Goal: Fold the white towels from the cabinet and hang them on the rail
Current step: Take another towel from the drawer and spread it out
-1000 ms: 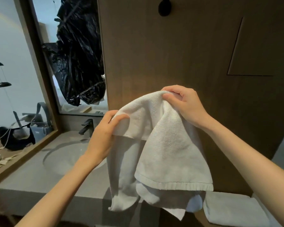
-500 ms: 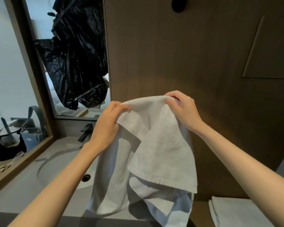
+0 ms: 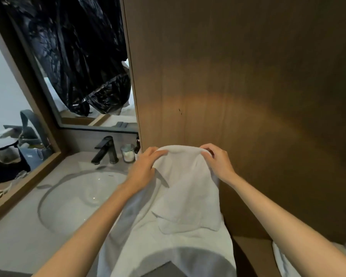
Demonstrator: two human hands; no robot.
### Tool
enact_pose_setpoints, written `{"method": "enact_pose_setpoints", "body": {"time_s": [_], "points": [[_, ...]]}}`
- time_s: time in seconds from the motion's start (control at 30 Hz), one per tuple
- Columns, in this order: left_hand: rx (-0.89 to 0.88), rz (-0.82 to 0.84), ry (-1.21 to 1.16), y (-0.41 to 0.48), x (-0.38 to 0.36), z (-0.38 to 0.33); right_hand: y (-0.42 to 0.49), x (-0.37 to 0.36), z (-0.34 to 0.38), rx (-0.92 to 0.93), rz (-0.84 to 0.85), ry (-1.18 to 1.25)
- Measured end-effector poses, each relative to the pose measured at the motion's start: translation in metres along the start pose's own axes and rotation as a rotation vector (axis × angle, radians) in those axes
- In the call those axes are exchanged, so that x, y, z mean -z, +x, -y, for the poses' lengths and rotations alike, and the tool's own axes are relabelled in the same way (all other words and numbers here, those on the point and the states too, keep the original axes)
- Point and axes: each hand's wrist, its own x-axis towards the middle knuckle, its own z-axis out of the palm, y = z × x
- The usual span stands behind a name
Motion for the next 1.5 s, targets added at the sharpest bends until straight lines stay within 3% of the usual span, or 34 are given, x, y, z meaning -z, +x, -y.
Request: {"method": "enact_pose_setpoints", "body": {"time_s": [0.1,0.2,0.33,0.47,0.67,0.73,0.8,0.93,1.0,1.07,1.27,1.33,1.5], "points": [[0.008,0.076,-0.019,0.000,-0.027,0.021,0.002,-0.020,-0.028,-0.066,-0.006,-0.187],[0.025,0.140,0.004,-0.006,-0.050,0.037,-0.008,-0.042,-0.041,0.060,-0.015,-0.405],[0.116,0.125,-0.016,-0.023,-0.073,0.049,-0.042,-0.083,-0.045,0.109,0.287,-0.457],[0.153,0.127,-0.021,-0.047,-0.087,0.053,-0.072,-0.129,-0.070,0.082,0.392,-0.638],[0.126,0.176,-0.114,-0.067,-0.094,0.063,-0.079,-0.141,-0.096,-0.128,0.454,-0.646],[0.116,0.193,-0.157,-0.072,-0.094,0.063,-0.076,-0.138,-0.097,-0.105,0.639,-0.555],[0.103,0.193,-0.182,-0.075,-0.094,0.063,-0.068,-0.134,-0.100,0.071,0.650,-0.413],[0.045,0.228,-0.134,-0.076,-0.093,0.058,-0.070,-0.101,-0.073,-0.234,0.341,-0.523],[0.004,0.226,-0.124,-0.077,-0.095,0.056,-0.075,-0.086,-0.053,-0.193,0.353,-0.531],[0.099,0.288,-0.171,-0.074,-0.090,0.042,-0.076,-0.069,-0.035,-0.156,0.316,-0.488],[0.249,0.355,-0.378,-0.074,-0.075,-0.014,-0.099,-0.030,0.017,-0.129,0.006,-0.269],[0.265,0.326,-0.509,-0.078,-0.072,-0.026,-0.107,-0.017,0.040,-0.103,-0.093,-0.199],[0.243,0.149,-0.554,-0.088,-0.062,-0.033,-0.124,0.015,0.083,-0.072,-0.318,-0.146]]}}
